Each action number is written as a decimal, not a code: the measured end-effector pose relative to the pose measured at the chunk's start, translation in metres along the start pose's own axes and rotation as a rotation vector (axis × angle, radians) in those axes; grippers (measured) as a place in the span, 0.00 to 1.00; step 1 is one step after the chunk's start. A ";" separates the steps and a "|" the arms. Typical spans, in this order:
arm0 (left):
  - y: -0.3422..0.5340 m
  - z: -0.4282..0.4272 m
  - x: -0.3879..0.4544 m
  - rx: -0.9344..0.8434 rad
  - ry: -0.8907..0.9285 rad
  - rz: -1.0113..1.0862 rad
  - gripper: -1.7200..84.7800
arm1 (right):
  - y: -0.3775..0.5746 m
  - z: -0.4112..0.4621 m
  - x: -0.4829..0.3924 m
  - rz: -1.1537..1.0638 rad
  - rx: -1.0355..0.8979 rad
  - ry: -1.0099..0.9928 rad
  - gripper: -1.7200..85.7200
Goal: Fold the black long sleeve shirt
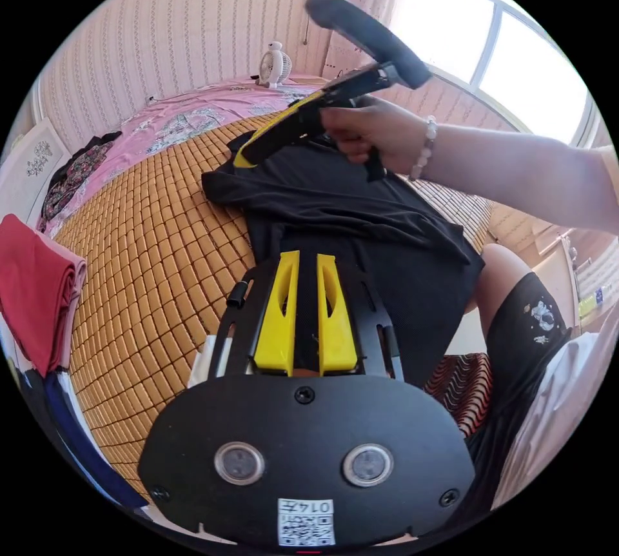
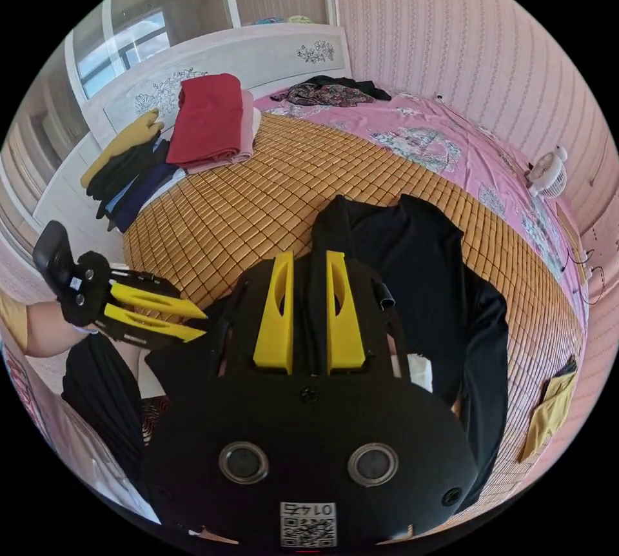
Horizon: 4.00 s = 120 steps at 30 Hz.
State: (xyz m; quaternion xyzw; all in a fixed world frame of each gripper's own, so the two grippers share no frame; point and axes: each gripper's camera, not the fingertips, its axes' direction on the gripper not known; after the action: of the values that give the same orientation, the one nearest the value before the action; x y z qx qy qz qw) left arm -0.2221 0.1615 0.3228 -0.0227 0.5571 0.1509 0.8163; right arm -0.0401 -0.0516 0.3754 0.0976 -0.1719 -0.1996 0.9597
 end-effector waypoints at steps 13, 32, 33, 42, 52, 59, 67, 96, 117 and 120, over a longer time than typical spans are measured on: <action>-0.044 0.119 -0.058 -0.115 -0.037 -0.063 0.08 | -0.069 0.068 0.100 0.194 -0.009 -0.007 0.02; -0.091 0.182 -0.076 -0.148 -0.075 0.065 0.07 | -0.055 0.107 0.184 0.219 -0.198 -0.129 0.11; -0.091 0.182 -0.078 -0.140 -0.074 0.068 0.05 | -0.057 0.112 0.184 0.217 -0.216 -0.139 0.08; -0.075 0.156 -0.149 0.004 -0.055 -0.153 0.01 | -0.104 0.095 0.156 -0.005 -0.121 -0.084 0.02; -0.060 0.170 -0.191 -0.049 -0.032 -0.274 0.06 | -0.061 0.081 0.168 0.096 -0.093 -0.168 0.12; -0.029 0.145 -0.083 -0.051 0.114 -0.052 0.05 | 0.133 -0.033 0.165 0.211 -0.107 -0.011 0.11; -0.032 0.196 0.086 -0.171 0.362 0.205 0.11 | 0.322 -0.071 0.130 0.498 -0.264 0.022 0.12; 0.034 0.214 0.127 -0.209 0.128 0.378 0.04 | 0.456 -0.114 0.102 0.574 -0.080 -0.150 0.04; 0.034 0.199 0.124 -0.119 0.205 0.354 0.01 | 0.482 -0.128 0.083 0.598 0.039 -0.191 0.01; 0.037 0.205 0.130 -0.139 0.218 0.425 0.01 | 0.485 -0.133 0.079 0.597 0.012 -0.147 0.02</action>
State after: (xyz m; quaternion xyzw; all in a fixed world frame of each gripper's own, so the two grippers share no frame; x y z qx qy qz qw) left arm -0.0034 0.2675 0.2856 0.0226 0.6226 0.3539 0.6976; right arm 0.2466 0.3685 0.4000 0.0338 -0.2633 0.0858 0.9603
